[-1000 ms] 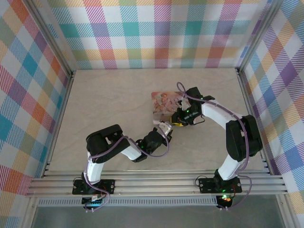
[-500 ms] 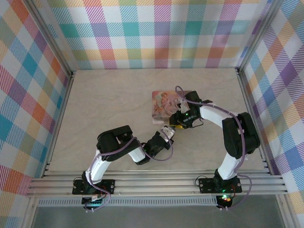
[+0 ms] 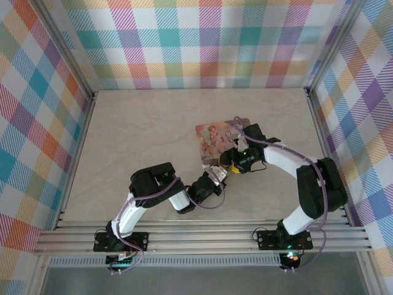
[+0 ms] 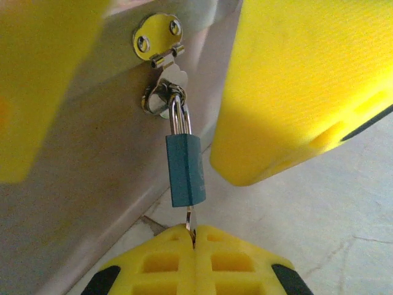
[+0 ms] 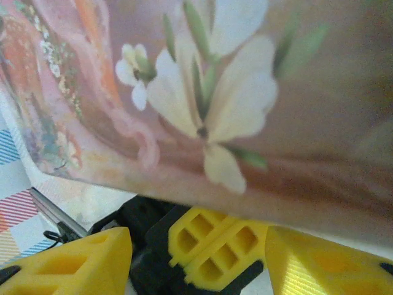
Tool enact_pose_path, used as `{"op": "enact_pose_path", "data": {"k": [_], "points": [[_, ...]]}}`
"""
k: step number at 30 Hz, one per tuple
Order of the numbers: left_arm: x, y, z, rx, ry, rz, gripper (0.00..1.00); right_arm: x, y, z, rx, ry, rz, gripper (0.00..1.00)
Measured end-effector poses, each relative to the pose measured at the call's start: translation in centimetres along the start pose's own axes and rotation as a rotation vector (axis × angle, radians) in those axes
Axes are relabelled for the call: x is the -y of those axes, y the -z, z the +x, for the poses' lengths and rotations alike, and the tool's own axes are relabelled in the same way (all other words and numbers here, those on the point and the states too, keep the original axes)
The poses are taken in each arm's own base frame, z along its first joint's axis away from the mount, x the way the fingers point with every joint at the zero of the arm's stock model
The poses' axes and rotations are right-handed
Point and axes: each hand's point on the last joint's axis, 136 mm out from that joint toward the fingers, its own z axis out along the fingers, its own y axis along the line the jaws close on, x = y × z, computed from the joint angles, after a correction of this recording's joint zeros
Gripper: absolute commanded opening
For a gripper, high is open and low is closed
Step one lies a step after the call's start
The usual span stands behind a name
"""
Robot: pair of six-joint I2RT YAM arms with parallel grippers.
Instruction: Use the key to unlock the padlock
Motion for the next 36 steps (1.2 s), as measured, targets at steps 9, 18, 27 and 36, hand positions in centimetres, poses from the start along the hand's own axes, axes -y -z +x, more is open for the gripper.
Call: {"op": "enact_pose_path", "data": {"k": [9,18,27,36], "points": [[0.5,1.0,-0.2,-0.033,0.045,0.079,0.0,0.9,1.4,1.0,0.097,-0.06,0.007,0.6],[-0.3,1.1,-0.7,-0.059,0.219,0.171,0.0,2.6,1.7,1.2,0.208,-0.044,0.018,0.61],[-0.1,1.3,-0.9,-0.088,0.353,0.279,0.0,2.8,0.2,-0.5,0.273,-0.051,-0.033,0.6],[-0.2,1.6,-1.5,-0.102,0.434,0.331,0.0,2.2,-0.1,-1.3,0.318,-0.064,-0.079,0.55]]}}
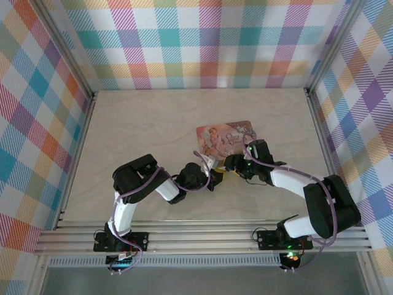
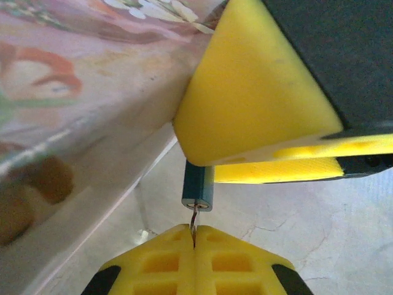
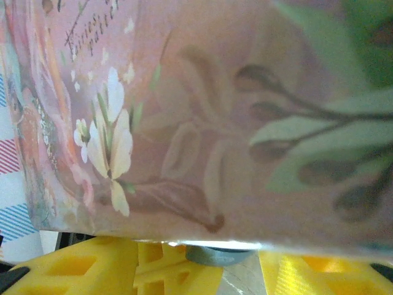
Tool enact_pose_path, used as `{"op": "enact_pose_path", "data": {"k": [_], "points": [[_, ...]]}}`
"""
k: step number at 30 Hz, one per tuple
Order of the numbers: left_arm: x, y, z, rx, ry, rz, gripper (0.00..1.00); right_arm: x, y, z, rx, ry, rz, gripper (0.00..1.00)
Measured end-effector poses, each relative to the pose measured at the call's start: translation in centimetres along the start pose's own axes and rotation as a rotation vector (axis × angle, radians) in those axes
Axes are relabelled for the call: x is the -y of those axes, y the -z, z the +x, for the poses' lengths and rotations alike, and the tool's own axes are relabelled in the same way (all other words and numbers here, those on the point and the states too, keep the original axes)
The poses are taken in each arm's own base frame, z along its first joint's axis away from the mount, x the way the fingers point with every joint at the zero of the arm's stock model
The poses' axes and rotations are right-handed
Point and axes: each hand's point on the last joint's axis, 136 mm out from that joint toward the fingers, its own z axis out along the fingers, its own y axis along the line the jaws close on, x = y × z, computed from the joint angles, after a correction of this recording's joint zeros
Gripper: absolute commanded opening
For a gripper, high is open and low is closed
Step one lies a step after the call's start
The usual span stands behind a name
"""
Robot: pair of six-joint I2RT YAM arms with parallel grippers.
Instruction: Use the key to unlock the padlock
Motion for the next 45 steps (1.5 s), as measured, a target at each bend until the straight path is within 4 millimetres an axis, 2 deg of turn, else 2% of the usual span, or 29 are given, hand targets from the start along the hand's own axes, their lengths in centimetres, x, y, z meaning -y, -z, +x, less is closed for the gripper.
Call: {"op": "enact_pose_path", "data": {"k": [8,14,17,25,31,40,43,44,45], "points": [[0.5,0.2,-0.1,-0.013,0.011,0.021,0.0,-0.1,-0.3,-0.1,0.006,0.006,-0.01,0.54],[0.9,0.5,-0.3,-0.043,-0.035,0.015,0.0,-0.1,-0.5,-0.2,0.011,0.014,-0.013,0.39],[1.2,0.6,-0.4,-0.068,-0.099,0.011,0.0,0.0,-0.5,-0.2,0.012,0.015,-0.004,0.37],[2.4,-0.3,0.1,-0.153,-0.313,-0.009,0.0,0.2,-0.3,-0.2,-0.005,0.012,0.029,0.44],[2.8,-0.5,0.3,-0.207,-0.514,-0.095,0.0,0.3,-0.1,0.0,-0.027,-0.003,0.052,0.46],[2.0,0.1,0.2,-0.243,-0.719,-0.26,0.0,0.5,0.0,0.1,-0.035,-0.011,0.083,0.16],[2.0,0.3,0.2,-0.248,-0.753,-0.285,0.0,0.4,0.0,0.2,-0.04,-0.025,0.092,0.22],[2.0,0.4,0.2,-0.249,-0.758,-0.289,0.0,0.4,0.0,0.2,-0.04,-0.03,0.096,0.3],[2.1,0.4,0.1,-0.248,-0.759,-0.289,0.0,0.4,0.0,0.2,-0.039,-0.031,0.1,0.42]]}}
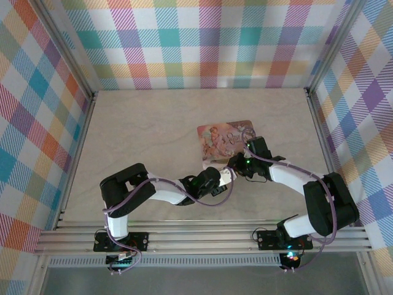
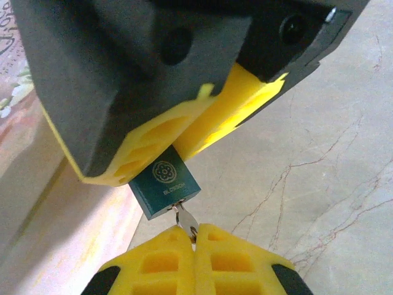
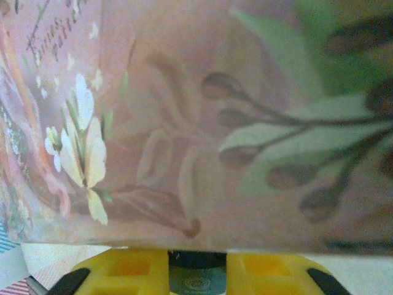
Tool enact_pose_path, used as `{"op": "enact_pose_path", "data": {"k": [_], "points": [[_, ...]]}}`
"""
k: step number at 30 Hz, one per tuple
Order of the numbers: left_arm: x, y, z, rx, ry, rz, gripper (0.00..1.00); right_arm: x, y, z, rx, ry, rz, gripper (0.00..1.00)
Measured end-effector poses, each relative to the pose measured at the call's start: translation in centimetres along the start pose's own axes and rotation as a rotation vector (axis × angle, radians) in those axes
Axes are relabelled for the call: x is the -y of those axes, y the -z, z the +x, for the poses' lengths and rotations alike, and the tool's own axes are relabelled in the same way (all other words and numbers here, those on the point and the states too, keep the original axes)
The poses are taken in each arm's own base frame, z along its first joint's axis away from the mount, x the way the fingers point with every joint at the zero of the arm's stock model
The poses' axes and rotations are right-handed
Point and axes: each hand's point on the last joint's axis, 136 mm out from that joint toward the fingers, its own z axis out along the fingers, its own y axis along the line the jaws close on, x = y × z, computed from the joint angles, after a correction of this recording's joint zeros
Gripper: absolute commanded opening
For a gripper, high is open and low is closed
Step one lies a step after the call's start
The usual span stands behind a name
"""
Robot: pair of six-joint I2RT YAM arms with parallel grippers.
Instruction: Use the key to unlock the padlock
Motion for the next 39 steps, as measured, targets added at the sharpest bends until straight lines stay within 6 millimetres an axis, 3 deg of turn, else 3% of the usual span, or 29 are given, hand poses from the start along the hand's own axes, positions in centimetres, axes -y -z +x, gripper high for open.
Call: {"op": "enact_pose_path", "data": {"k": [2,3,9,14,17,21,29,34,39], "points": [[-0.3,0.2,-0.2,0.002,0.0,-0.014,0.0,-0.2,0.0,0.2,-0.006,-0.011,0.0,0.58],[-0.4,0.3,-0.3,0.006,0.003,-0.02,0.0,-0.3,0.1,0.5,-0.013,-0.014,-0.003,0.61],[-0.8,1.0,-1.8,0.046,0.037,-0.019,0.0,-0.5,0.9,1.5,-0.036,-0.064,0.003,0.6],[-0.6,1.1,-2.0,0.049,0.062,-0.004,0.0,-0.5,1.1,1.8,-0.031,-0.083,-0.006,0.56],[-0.5,1.2,-2.0,0.047,0.072,0.006,0.0,-0.5,1.1,2.0,-0.022,-0.095,-0.014,0.49],[-0.1,1.2,-1.6,0.034,0.07,0.026,0.0,-0.4,1.3,2.4,-0.019,-0.12,-0.009,0.3],[-0.2,1.7,-2.3,0.049,0.082,0.034,0.0,-0.4,2.1,2.4,0.002,-0.144,-0.004,0.28],[0.3,1.7,-2.0,0.039,0.089,0.06,0.0,-0.4,2.1,2.4,0.001,-0.163,-0.004,0.02],[0.4,1.8,-1.9,0.037,0.111,0.068,0.0,-0.4,2.1,2.4,0.003,-0.168,-0.002,0.0]]}}
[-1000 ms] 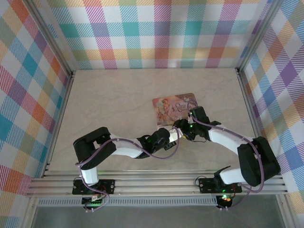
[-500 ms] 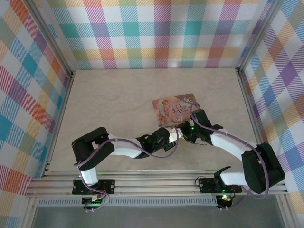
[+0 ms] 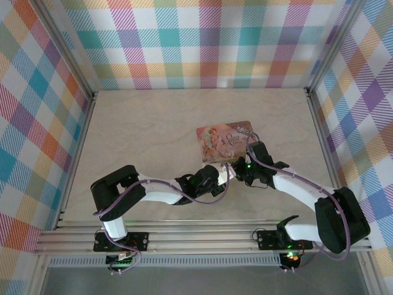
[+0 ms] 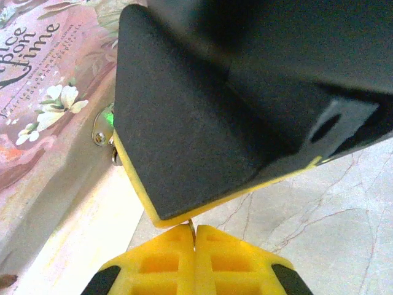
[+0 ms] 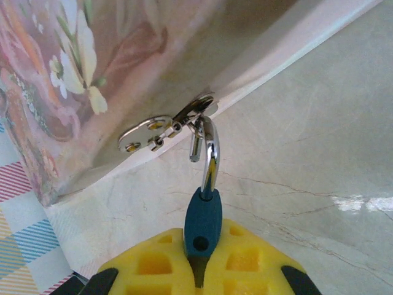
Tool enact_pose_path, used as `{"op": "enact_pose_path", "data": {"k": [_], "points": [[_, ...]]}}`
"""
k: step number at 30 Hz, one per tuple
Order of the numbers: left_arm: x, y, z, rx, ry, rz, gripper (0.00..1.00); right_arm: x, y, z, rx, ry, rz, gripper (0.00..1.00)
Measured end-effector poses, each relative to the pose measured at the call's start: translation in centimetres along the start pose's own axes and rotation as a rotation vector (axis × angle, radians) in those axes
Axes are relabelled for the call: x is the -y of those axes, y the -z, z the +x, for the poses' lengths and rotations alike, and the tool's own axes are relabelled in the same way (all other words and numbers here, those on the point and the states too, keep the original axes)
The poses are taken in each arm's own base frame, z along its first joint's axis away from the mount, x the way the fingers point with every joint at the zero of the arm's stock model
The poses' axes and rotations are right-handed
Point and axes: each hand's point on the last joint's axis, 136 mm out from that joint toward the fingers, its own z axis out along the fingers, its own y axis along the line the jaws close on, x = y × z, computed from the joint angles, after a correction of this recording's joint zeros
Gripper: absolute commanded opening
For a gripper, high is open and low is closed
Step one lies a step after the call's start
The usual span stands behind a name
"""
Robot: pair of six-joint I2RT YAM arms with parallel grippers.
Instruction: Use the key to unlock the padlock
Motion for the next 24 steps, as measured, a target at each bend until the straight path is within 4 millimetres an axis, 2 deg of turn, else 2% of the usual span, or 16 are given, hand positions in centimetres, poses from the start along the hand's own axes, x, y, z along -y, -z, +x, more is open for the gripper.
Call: {"op": "enact_pose_path", "data": {"k": [4,6,11,16,20,24], "points": [[-0.2,0.1,0.0,-0.003,0.047,0.009,0.01,0.0,0.0,0.0,0.009,0.007,-0.009,0.0],[-0.4,0.1,0.0,-0.004,0.079,0.019,0.22,0.0,0.1,0.1,0.016,0.012,-0.02,0.0],[-2.0,1.0,-0.8,0.008,0.201,0.032,0.51,1.5,0.0,-0.3,0.064,0.009,0.012,0.0],[-5.1,2.5,-1.8,0.028,0.379,0.045,0.53,2.2,0.3,-0.7,0.121,-0.02,0.013,0.0],[-8.2,4.4,-2.7,0.05,0.496,0.029,0.53,3.1,1.1,-1.3,0.192,-0.064,0.015,0.0],[-9.7,5.9,-2.8,0.046,0.551,0.027,0.53,3.1,1.8,-2.2,0.255,-0.084,0.01,0.0]]}}
